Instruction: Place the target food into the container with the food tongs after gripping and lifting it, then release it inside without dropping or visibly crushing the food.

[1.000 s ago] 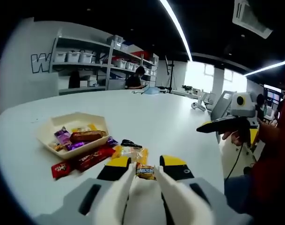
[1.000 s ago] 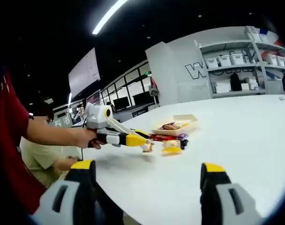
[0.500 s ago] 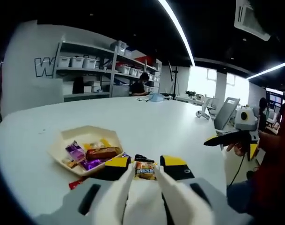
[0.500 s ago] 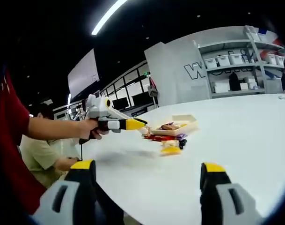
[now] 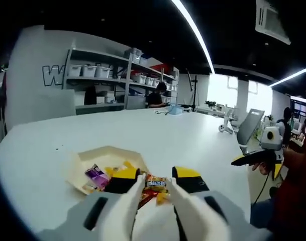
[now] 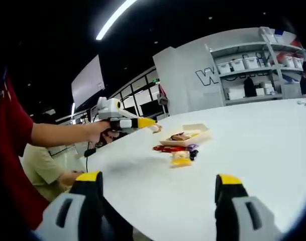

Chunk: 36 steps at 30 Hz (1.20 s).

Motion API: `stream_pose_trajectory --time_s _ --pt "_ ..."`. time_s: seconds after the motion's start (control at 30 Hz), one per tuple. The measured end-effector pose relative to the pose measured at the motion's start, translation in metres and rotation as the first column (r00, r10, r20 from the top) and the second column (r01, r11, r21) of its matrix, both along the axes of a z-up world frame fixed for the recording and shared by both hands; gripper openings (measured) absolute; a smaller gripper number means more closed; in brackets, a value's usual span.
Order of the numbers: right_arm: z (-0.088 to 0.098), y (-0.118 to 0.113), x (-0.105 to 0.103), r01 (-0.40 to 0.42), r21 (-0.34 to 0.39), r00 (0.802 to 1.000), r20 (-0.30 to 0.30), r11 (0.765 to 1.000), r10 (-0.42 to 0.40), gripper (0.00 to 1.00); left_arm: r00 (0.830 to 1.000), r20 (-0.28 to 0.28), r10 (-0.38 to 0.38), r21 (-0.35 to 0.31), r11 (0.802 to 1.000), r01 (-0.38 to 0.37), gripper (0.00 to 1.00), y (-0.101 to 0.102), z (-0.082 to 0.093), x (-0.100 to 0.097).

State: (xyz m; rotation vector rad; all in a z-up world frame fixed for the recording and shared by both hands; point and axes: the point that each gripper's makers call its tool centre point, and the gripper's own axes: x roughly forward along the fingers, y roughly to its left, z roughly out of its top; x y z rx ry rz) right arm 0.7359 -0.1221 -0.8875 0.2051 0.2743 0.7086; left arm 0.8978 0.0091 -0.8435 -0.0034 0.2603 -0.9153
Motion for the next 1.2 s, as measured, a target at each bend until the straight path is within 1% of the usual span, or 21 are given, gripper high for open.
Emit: stream_pose_trajectory --time_s 0.07,0.13,0.27,0.4,0.5,0.63,0.7,0.8,0.83,0.87,0.9,0.97,1.0,1.03,1.07,1.1,1.13,1.2 --pt "0.000 -0.001 0.000 0.002 0.000 1.000 -0.002 1.000 -0.002 0.92 1.000 -0.010 0.006 -0.012 1.000 -0.006 0.24 0.000 0.000 0.003" --pt "-0.001 -0.002 0.000 0.004 -0.001 1.000 -0.002 1.000 -0.004 0.92 1.000 -0.005 0.010 -0.008 1.000 -0.010 0.24 0.000 -0.001 0.004" --pt "-0.003 -0.003 0.002 0.006 -0.001 1.000 -0.008 1.000 -0.006 0.91 1.000 -0.024 0.020 -0.019 1.000 -0.020 0.24 0.001 -0.005 0.011" --pt "-0.004 -0.005 0.004 0.011 0.004 1.000 -0.013 1.000 -0.011 0.91 0.999 -0.027 0.042 -0.029 0.999 -0.043 0.24 0.005 -0.006 0.022" --pt "-0.006 -0.006 0.007 0.012 0.000 1.000 -0.016 1.000 -0.012 0.91 0.999 -0.029 0.046 -0.028 0.999 -0.046 0.24 0.007 -0.006 0.028" --pt "-0.008 -0.006 0.012 0.013 0.001 1.000 -0.023 1.000 -0.013 0.91 0.998 -0.034 0.054 -0.027 0.998 -0.055 0.24 0.010 -0.006 0.043" --pt "-0.008 -0.007 0.012 0.015 0.000 1.000 -0.024 1.000 -0.015 0.91 0.998 -0.025 0.065 -0.018 0.998 -0.065 0.24 0.013 -0.006 0.051" --pt "-0.011 -0.008 0.014 0.020 0.002 0.999 -0.034 1.000 -0.020 0.91 0.997 -0.025 0.077 -0.016 0.997 -0.078 0.24 0.016 -0.008 0.060" --pt "-0.012 -0.008 0.014 0.021 0.000 0.999 -0.036 1.000 -0.021 0.91 0.997 -0.038 0.074 -0.018 0.997 -0.074 0.24 0.016 -0.010 0.062" --pt "-0.013 -0.008 0.015 0.022 0.000 0.999 -0.038 1.000 -0.022 0.91 0.996 -0.038 0.075 -0.013 0.997 -0.075 0.24 0.016 -0.011 0.063" --pt "-0.014 -0.009 0.016 0.023 0.000 0.999 -0.041 1.000 -0.023 0.91 0.996 -0.024 0.081 -0.002 0.997 -0.081 0.25 0.018 -0.012 0.066" --pt "-0.015 -0.009 0.017 0.024 -0.002 0.999 -0.045 1.000 -0.024 0.91 0.996 -0.027 0.081 -0.006 0.997 -0.082 0.25 0.019 -0.012 0.068" --pt "-0.016 -0.009 0.019 0.024 -0.004 0.999 -0.048 1.000 -0.025 0.91 0.996 -0.023 0.089 -0.009 0.996 -0.089 0.26 0.020 -0.011 0.072" --pt "-0.017 -0.009 0.020 0.024 -0.005 0.998 -0.050 1.000 -0.024 0.91 0.995 -0.007 0.097 -0.002 0.995 -0.097 0.27 0.022 -0.011 0.075" --pt "-0.018 -0.008 0.021 0.023 -0.006 0.998 -0.053 1.000 -0.023 0.91 0.995 -0.002 0.097 0.002 0.995 -0.097 0.28 0.022 -0.011 0.076" --pt "-0.018 -0.008 0.022 0.022 -0.006 0.998 -0.055 1.000 -0.022 0.91 0.995 -0.001 0.099 0.014 0.995 -0.099 0.29 0.023 -0.013 0.079" --pt "-0.019 -0.008 0.023 0.022 -0.006 0.998 -0.055 1.000 -0.022 0.91 0.993 -0.011 0.115 0.020 0.993 -0.115 0.29 0.027 -0.015 0.082" --pt "-0.020 -0.006 0.024 0.019 -0.007 0.998 -0.059 1.000 -0.020 0.91 0.992 -0.004 0.123 0.007 0.992 -0.123 0.29 0.029 -0.015 0.083"
